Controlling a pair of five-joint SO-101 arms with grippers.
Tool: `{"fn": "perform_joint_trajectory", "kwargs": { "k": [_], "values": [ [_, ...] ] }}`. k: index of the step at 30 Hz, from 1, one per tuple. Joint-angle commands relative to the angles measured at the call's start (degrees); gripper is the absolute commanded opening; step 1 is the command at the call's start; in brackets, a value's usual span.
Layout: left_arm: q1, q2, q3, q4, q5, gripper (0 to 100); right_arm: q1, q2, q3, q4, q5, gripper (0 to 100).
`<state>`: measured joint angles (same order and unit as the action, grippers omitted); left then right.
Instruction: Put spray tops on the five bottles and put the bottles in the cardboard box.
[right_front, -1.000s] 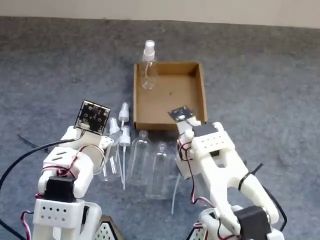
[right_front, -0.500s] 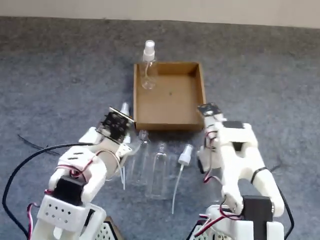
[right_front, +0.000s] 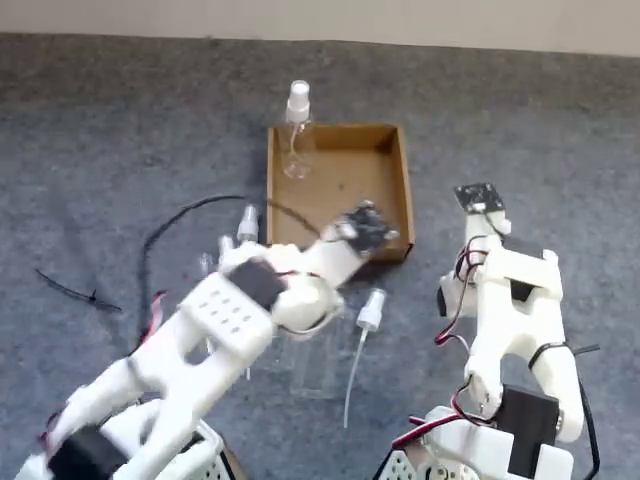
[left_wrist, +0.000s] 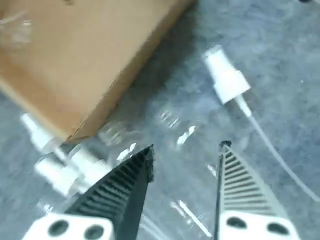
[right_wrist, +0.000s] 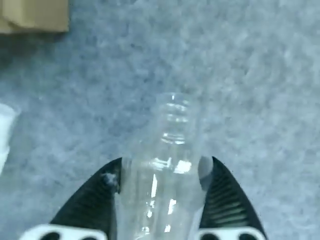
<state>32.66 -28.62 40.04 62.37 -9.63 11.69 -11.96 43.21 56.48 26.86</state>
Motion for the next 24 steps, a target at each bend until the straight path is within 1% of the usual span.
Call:
{"fn": "perform_joint_trajectory", "kwargs": {
  "k": [1,7,10,12,15,18,24],
  "values": [
    [4.4,12.4,-8.1,-5.5,1.7,19,1.2,-0.3,-3.4,-1.5,4.1,5.5],
    [5.8,24.3,-19.6,-7.2,14.7,19,3.6,-0.3,-3.6,-1.5,7.4,5.5],
    [6.7,27.4,-23.0,-7.2,22.8,19,4.7,-0.3,-3.6,-1.5,7.5,5.5],
    [7.8,28.6,-23.6,-8.0,26.4,19,5.8,-0.3,-3.6,-1.5,8.9,5.5],
    [9.0,30.5,-22.0,-11.6,27.2,18,7.0,-0.3,-3.3,-1.5,12.5,5.5],
    [9.1,32.6,-20.2,-15.6,27.4,18,8.0,-0.3,-3.2,-1.5,13.0,5.5],
    [8.7,36.7,-19.9,-16.4,27.4,18,8.8,-0.3,-3.2,-1.5,13.1,5.5]
  ]
}}
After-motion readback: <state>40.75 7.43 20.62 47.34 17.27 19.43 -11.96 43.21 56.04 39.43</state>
